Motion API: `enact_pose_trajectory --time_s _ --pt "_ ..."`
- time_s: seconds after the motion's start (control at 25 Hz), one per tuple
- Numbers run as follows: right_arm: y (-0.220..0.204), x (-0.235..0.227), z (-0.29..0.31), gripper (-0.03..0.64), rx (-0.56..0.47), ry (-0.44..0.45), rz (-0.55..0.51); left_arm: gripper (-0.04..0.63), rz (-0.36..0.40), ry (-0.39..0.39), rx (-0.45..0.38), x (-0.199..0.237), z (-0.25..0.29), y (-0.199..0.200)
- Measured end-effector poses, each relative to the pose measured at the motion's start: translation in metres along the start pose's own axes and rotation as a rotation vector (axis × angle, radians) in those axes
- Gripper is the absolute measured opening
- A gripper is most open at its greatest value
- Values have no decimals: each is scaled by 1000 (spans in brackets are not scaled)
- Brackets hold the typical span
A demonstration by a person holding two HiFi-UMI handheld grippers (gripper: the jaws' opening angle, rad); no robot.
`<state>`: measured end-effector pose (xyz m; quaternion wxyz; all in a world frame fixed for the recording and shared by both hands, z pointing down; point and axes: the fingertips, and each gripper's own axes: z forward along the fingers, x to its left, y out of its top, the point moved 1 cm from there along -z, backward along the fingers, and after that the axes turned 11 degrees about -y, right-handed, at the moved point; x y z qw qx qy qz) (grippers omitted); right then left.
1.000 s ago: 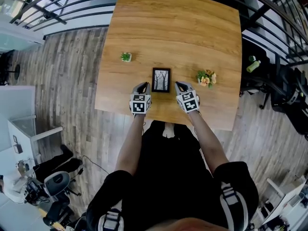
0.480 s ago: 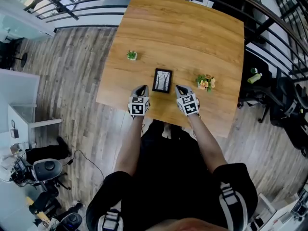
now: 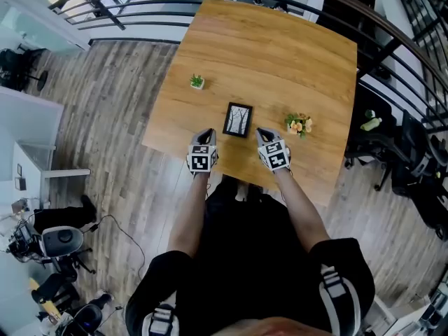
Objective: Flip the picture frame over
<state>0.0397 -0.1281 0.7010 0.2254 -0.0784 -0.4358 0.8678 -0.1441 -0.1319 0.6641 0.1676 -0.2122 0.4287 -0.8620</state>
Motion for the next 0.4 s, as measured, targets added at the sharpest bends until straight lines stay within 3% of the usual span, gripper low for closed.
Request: enact_pose_trajectory --time_s 0.4 --pt "1 -1 -13 5 -34 6 -22 28 -3 11 -21 -15 -10 -4"
